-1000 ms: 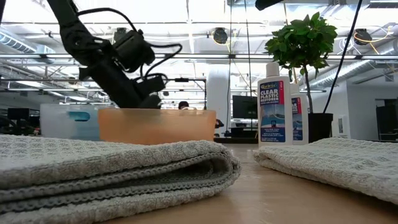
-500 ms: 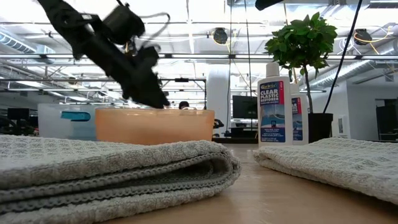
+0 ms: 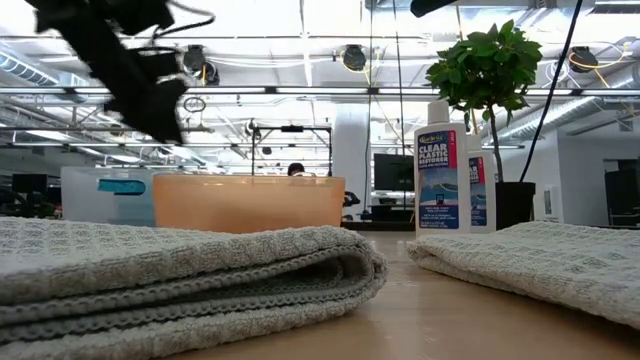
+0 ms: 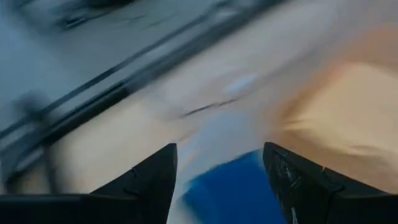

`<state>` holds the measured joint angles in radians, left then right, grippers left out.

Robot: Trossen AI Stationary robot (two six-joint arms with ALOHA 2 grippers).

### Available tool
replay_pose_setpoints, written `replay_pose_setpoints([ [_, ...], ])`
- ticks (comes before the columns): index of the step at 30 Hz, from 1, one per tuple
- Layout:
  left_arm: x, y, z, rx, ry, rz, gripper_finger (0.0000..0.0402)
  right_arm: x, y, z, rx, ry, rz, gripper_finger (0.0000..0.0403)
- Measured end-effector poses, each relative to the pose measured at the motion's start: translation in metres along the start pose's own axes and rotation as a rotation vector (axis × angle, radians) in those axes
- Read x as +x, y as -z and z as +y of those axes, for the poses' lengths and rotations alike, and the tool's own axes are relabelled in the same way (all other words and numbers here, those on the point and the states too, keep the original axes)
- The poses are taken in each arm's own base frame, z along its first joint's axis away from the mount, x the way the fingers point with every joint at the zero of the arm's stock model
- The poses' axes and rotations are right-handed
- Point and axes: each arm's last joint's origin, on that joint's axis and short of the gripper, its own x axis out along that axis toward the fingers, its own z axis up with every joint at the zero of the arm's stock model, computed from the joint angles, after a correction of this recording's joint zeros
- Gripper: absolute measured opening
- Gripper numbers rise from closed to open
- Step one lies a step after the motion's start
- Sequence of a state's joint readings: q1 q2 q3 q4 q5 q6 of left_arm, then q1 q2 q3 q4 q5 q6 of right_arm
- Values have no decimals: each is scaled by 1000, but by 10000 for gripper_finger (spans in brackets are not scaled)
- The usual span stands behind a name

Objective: Pick & Place Kitchen Items
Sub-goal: Adjust the white bin

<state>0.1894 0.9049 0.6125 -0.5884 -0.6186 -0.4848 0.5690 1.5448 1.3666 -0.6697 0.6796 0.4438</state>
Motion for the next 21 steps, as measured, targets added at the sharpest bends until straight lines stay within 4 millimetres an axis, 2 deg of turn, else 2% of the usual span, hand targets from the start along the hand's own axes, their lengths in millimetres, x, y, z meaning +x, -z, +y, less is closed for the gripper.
replay_pose_setpoints([
  [5,-18,25,32,-126,-259,105,241,0,0,0,0,0,0,1],
  [8,-23,32,41,-252,-348,125,241,0,0,0,-1,0,0,1],
  [14,-19,36,38,-300,-359,191,241,0,-1,0,3,-2,-6,1],
  [21,0,39,31,-257,-481,283,241,0,-1,0,2,-2,-5,1],
])
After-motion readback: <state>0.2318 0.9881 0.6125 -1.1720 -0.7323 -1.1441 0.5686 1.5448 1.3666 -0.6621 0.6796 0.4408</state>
